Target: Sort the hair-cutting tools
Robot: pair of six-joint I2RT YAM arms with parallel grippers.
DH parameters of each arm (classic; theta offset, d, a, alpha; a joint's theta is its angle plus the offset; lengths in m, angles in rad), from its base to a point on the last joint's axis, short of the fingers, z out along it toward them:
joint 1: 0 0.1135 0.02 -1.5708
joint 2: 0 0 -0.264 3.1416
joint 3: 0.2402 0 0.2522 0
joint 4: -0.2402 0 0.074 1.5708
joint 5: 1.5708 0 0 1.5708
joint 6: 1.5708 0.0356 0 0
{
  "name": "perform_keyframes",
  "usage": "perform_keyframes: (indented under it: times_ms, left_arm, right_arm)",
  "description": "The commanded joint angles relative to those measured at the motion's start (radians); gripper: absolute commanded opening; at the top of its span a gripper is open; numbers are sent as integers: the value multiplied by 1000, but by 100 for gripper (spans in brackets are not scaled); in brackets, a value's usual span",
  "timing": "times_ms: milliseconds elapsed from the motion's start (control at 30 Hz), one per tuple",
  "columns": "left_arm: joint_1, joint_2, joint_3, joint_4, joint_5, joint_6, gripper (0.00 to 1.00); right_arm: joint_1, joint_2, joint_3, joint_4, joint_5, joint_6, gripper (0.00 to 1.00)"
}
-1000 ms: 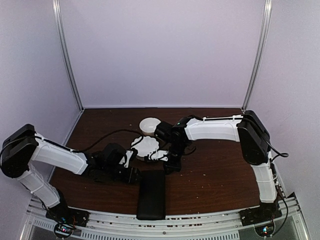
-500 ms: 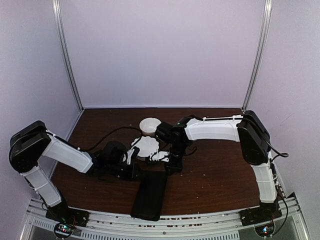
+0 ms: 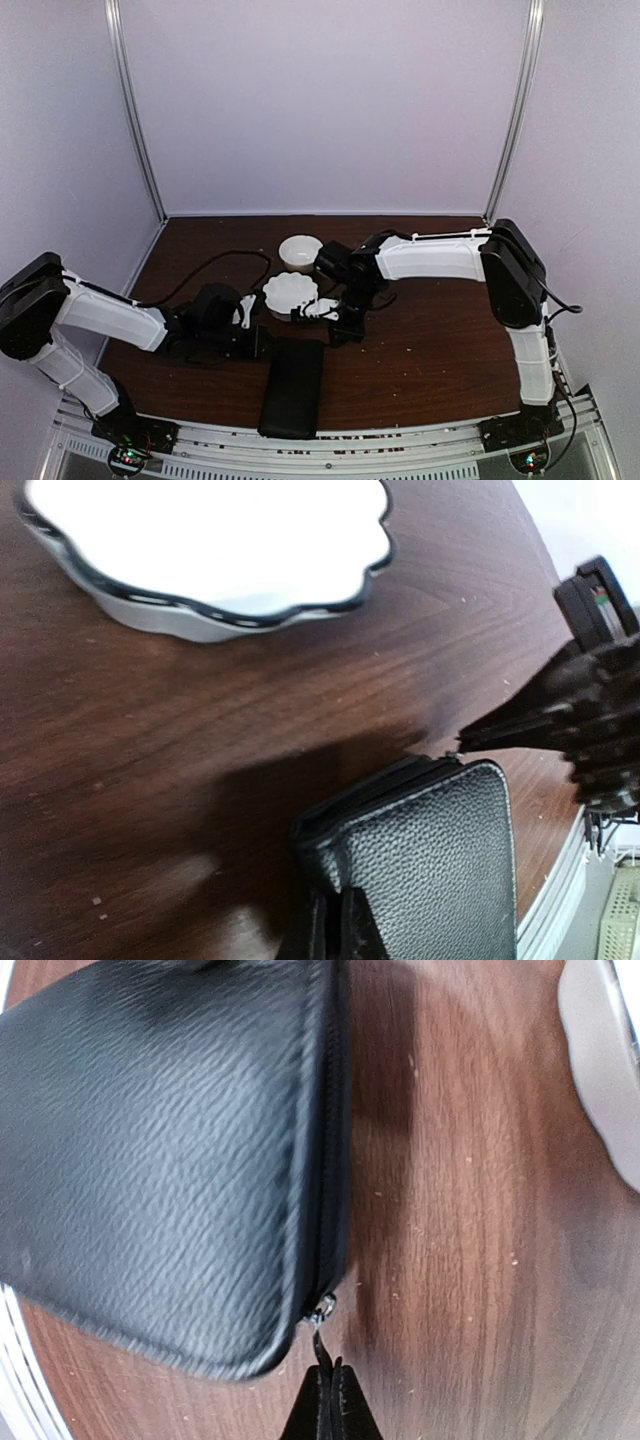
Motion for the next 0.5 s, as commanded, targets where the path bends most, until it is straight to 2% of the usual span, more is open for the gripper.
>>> perform_keyframes:
  times_ms: [0,133,467]
  left_arm:
    - [25,-69,-50,-91,-167,13,0]
    - [31,-89,-75,-112,-216,-28,0]
    - [36,-105,-78,-125,-270,-62,0]
  right_arm:
    - [-20,-83,-65,-26,26,8,0]
    - [0,-118,-102,-22,-4,22,0]
    - [158,-167,-168,-14,-19,57,0]
